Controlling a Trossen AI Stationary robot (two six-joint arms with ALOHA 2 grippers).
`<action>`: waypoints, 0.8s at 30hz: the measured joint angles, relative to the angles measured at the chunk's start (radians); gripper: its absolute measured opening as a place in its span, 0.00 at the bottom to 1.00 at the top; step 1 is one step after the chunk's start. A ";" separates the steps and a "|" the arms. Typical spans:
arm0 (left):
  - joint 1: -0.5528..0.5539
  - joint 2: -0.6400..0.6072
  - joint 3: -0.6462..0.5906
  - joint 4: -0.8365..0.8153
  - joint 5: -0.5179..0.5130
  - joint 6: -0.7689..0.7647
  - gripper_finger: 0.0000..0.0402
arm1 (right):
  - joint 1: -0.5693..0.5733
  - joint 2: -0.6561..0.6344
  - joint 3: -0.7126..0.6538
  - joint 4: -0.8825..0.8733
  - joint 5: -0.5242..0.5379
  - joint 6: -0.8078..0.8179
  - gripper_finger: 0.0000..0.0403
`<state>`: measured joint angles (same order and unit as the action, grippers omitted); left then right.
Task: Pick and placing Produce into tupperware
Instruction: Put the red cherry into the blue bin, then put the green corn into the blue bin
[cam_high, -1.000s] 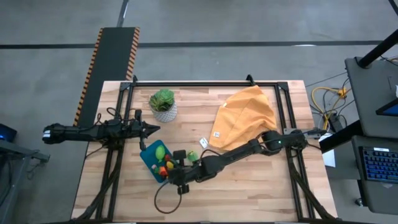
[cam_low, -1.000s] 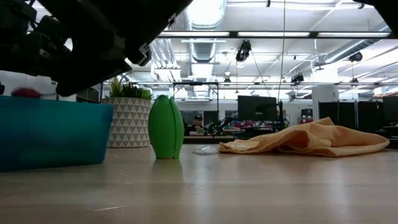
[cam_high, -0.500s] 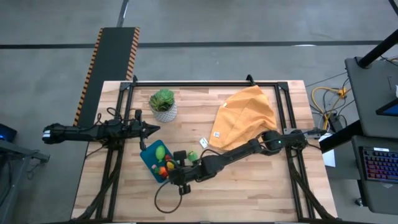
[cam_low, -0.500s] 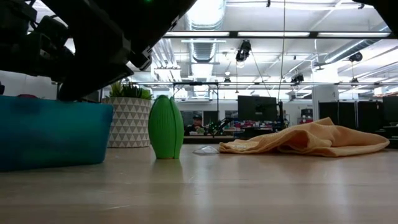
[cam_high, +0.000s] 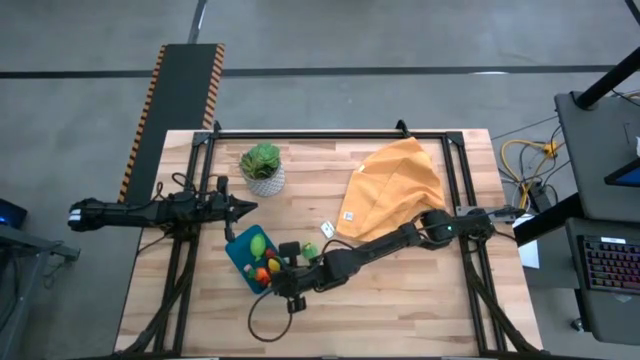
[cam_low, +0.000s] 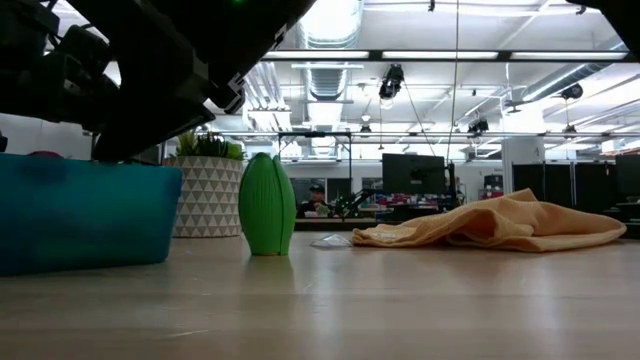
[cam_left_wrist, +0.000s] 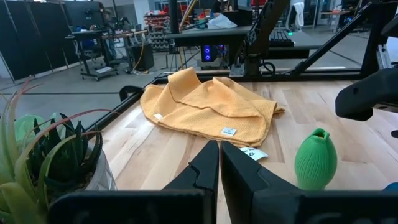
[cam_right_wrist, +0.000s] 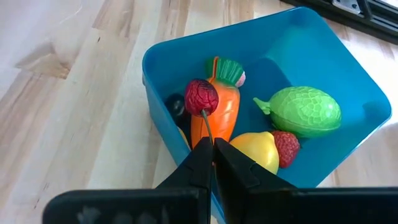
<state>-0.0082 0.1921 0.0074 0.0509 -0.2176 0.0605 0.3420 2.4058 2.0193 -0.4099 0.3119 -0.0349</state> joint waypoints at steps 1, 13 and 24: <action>0.000 0.000 0.000 0.000 0.000 0.000 0.00 | 0.000 0.000 0.000 0.000 -0.001 0.000 0.02; 0.000 0.000 0.000 0.000 0.000 0.000 0.00 | 0.000 -0.004 0.000 0.010 -0.005 -0.014 0.25; 0.000 0.000 0.000 0.000 0.000 0.000 0.00 | -0.016 -0.219 -0.009 0.041 0.001 -0.036 0.49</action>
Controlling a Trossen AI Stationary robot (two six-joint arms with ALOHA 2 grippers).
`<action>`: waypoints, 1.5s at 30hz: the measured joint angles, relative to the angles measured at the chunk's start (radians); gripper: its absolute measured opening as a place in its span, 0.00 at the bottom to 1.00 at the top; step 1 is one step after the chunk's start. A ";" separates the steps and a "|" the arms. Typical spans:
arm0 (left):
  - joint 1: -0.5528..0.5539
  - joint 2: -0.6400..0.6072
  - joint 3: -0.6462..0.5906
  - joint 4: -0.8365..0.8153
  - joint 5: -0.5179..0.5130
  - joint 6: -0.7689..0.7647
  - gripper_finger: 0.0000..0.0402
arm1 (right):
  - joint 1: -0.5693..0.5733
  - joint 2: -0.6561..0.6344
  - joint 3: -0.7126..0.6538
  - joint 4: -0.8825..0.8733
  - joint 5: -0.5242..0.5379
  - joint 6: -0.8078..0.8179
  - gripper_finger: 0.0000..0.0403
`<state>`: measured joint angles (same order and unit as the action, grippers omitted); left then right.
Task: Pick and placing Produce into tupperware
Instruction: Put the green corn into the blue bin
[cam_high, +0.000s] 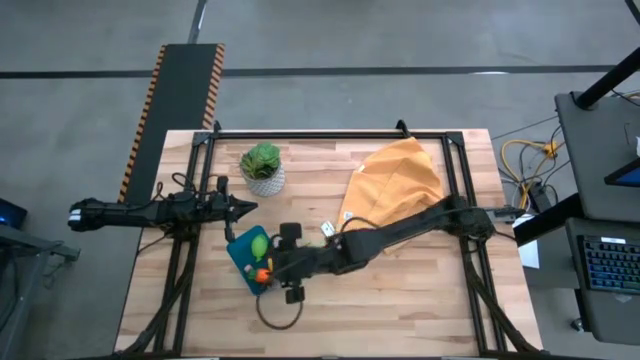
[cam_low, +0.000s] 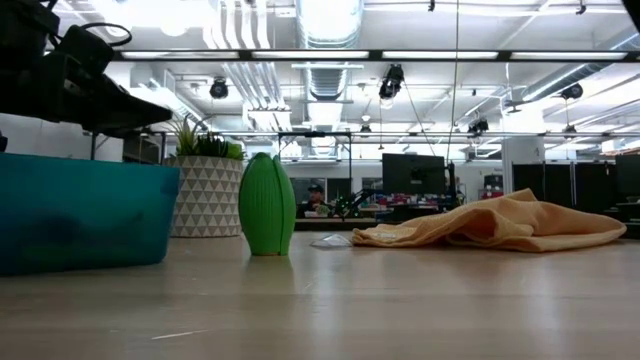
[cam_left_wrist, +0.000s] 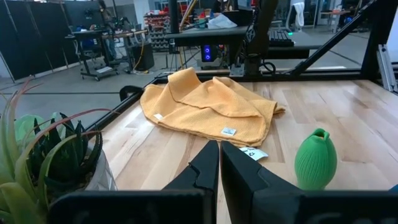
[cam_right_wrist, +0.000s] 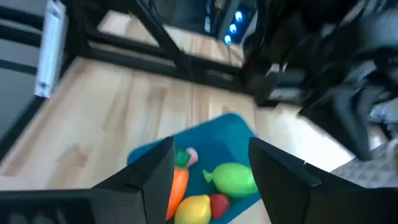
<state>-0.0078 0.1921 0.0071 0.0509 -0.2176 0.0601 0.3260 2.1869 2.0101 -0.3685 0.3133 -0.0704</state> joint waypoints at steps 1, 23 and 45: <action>0.000 0.000 0.000 0.000 0.000 0.000 0.00 | -0.001 -0.026 -0.007 -0.002 -0.004 -0.012 0.49; 0.000 0.000 0.000 0.000 0.000 0.000 0.00 | -0.003 -0.745 -1.162 0.986 -0.365 -0.043 0.50; 0.000 0.004 0.000 0.001 -0.001 0.000 0.00 | -0.021 -0.427 -1.537 1.618 -0.045 0.098 0.50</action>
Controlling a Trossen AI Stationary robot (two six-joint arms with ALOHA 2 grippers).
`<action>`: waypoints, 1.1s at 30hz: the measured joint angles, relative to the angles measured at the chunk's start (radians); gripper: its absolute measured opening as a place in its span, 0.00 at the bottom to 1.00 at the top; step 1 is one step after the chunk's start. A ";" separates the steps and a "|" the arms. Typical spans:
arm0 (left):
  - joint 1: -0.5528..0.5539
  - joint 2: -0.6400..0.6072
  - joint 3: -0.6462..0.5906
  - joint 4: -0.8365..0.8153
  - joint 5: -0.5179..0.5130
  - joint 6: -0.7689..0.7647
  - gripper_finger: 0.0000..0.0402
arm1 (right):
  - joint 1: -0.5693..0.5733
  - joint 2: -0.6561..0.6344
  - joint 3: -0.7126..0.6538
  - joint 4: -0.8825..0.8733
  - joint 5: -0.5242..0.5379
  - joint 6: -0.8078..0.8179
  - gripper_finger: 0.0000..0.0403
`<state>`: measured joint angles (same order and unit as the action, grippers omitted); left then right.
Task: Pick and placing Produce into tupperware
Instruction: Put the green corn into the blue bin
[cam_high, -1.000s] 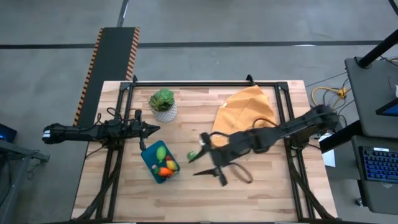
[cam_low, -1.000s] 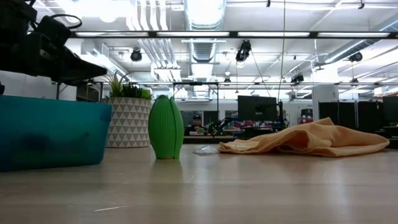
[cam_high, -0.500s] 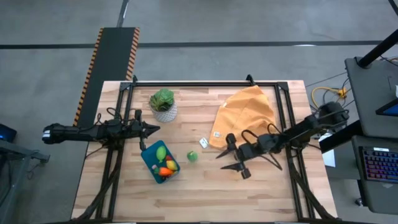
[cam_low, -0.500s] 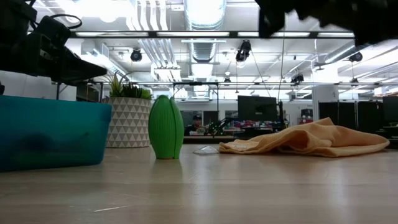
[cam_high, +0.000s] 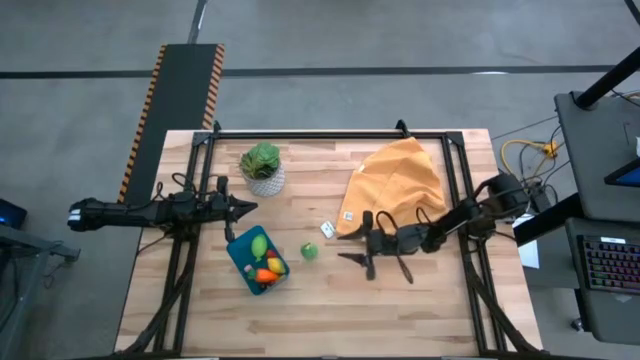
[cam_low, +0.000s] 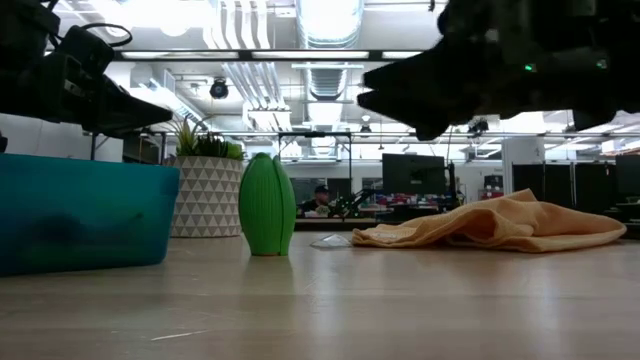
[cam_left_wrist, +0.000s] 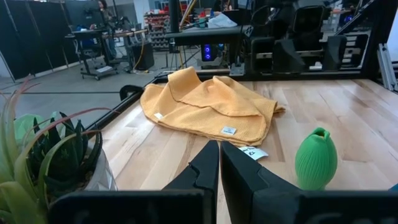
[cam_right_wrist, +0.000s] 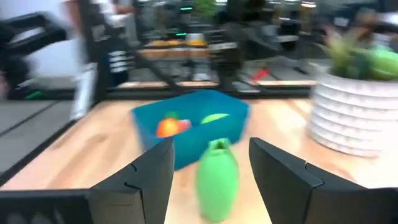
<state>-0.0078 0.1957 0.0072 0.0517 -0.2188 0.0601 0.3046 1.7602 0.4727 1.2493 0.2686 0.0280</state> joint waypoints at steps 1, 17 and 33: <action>0.000 0.000 0.000 0.000 0.000 0.000 0.00 | 0.000 0.008 0.017 -0.012 0.048 0.025 0.50; 0.000 0.000 0.000 0.000 -0.002 0.000 0.00 | -0.041 0.010 0.308 -0.706 0.020 0.212 0.85; 0.000 0.000 0.000 0.000 -0.003 0.000 0.00 | -0.041 0.010 0.373 -0.917 0.020 0.359 0.86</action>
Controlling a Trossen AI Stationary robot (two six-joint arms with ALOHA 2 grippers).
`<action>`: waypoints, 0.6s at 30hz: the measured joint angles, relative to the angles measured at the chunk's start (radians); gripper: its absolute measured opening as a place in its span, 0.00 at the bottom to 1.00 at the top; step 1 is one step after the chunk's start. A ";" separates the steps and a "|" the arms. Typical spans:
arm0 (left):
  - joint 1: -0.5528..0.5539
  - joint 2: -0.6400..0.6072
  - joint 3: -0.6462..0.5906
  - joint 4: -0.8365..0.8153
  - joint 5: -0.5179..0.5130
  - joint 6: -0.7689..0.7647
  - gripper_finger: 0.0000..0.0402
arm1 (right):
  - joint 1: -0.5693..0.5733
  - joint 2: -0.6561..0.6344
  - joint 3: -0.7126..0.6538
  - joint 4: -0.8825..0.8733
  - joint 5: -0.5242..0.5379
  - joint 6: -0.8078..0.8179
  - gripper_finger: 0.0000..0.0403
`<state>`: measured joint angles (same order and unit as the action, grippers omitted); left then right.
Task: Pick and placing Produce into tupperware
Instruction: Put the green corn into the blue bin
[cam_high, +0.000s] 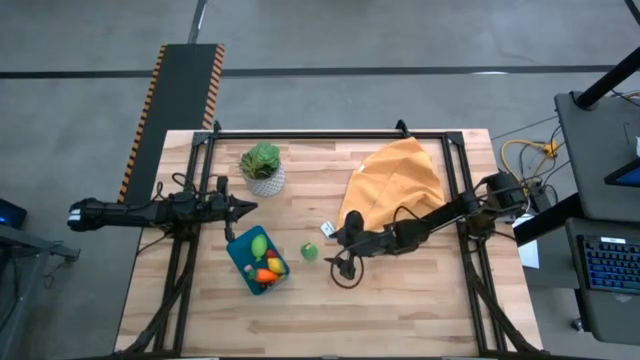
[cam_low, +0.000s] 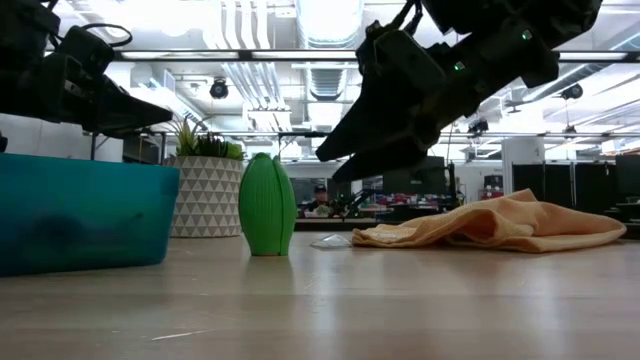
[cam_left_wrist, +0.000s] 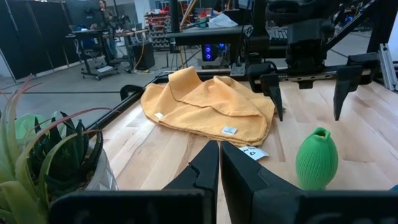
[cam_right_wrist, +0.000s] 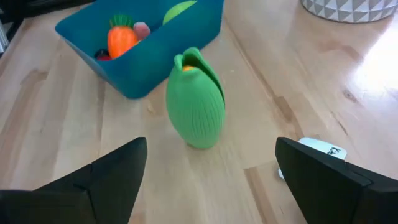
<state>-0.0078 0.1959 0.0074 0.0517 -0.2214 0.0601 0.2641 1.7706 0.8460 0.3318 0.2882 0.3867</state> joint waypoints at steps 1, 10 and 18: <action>0.000 0.000 0.000 0.000 0.000 0.000 0.00 | 0.003 0.000 -0.001 0.002 0.000 0.004 0.86; 0.000 0.001 0.000 0.000 0.000 0.000 0.00 | 0.033 0.090 0.013 0.128 0.007 -0.059 0.87; 0.000 0.000 0.000 0.000 0.000 0.000 0.00 | 0.030 0.281 0.129 0.109 0.073 -0.093 0.84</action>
<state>-0.0082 0.1963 0.0074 0.0517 -0.2218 0.0601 0.2942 2.0515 0.9748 0.4412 0.3609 0.2939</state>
